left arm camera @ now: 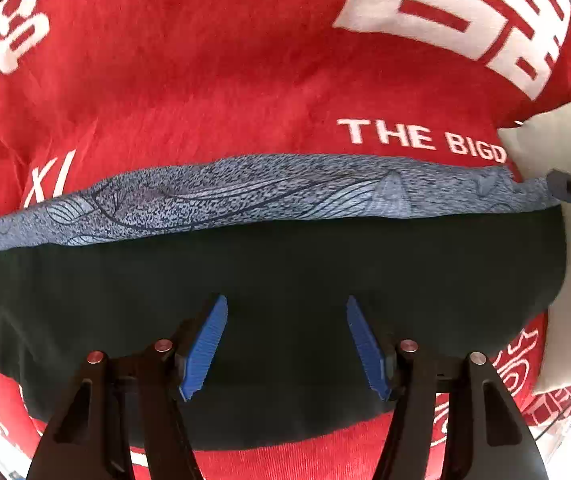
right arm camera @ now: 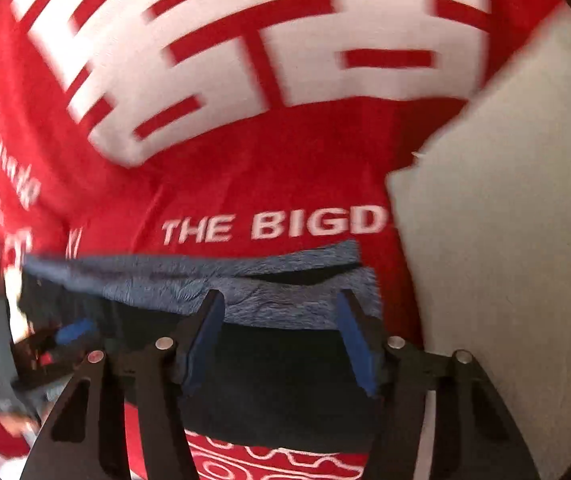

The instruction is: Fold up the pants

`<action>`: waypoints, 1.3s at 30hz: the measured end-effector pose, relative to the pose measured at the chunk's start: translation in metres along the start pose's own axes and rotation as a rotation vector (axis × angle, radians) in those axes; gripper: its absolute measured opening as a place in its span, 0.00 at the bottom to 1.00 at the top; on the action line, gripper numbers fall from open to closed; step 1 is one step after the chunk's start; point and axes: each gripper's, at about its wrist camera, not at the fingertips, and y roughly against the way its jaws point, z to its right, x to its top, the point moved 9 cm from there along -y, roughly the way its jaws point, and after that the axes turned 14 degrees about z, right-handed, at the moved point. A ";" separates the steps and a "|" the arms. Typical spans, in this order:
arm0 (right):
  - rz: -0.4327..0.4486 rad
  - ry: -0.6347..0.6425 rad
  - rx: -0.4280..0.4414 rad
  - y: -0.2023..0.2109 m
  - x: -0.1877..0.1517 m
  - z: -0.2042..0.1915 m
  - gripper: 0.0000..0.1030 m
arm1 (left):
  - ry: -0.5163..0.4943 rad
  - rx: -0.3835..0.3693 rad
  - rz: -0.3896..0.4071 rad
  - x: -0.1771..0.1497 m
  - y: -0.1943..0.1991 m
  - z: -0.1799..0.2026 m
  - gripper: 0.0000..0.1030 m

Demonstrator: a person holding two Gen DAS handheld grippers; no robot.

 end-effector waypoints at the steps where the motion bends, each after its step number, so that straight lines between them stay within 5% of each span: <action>1: -0.021 0.015 0.036 -0.004 -0.002 -0.007 0.60 | 0.000 0.002 -0.001 0.000 -0.003 0.000 0.61; 13: -0.212 0.446 0.217 -0.065 -0.027 -0.098 0.62 | 0.014 0.007 0.015 -0.003 -0.011 -0.005 0.61; 15: -0.304 0.477 0.176 -0.086 -0.044 -0.094 0.60 | 0.019 0.011 0.015 -0.005 -0.012 -0.011 0.61; 16: -0.312 0.483 0.159 -0.092 -0.047 -0.093 0.55 | 0.024 0.012 0.016 -0.007 -0.012 -0.016 0.61; 17: -0.292 0.494 0.151 -0.092 -0.045 -0.094 0.37 | 0.028 0.013 0.019 -0.006 -0.012 -0.018 0.61; 19: -0.271 0.466 0.163 -0.087 -0.040 -0.099 0.14 | 0.043 0.009 0.030 -0.005 -0.010 -0.020 0.61; 21: -0.231 0.468 0.138 -0.082 -0.034 -0.101 0.13 | 0.049 0.007 0.042 0.002 -0.010 -0.024 0.61; 25: -0.234 0.429 0.102 -0.089 -0.028 -0.101 0.15 | 0.054 0.038 0.053 0.014 -0.017 -0.041 0.61; 28: -0.216 0.301 0.081 -0.082 -0.024 -0.088 0.34 | 0.076 0.051 0.086 0.030 -0.004 -0.058 0.61; 33: -0.106 0.103 0.167 -0.032 -0.015 -0.073 0.34 | 0.067 0.146 0.101 0.040 -0.006 -0.103 0.69; 36: -0.089 0.091 0.075 -0.041 -0.020 -0.054 0.33 | 0.108 0.179 0.083 0.038 -0.031 -0.125 0.73; 39: -0.053 0.044 -0.102 -0.058 -0.020 0.005 0.28 | 0.111 0.192 0.126 0.048 -0.037 -0.134 0.81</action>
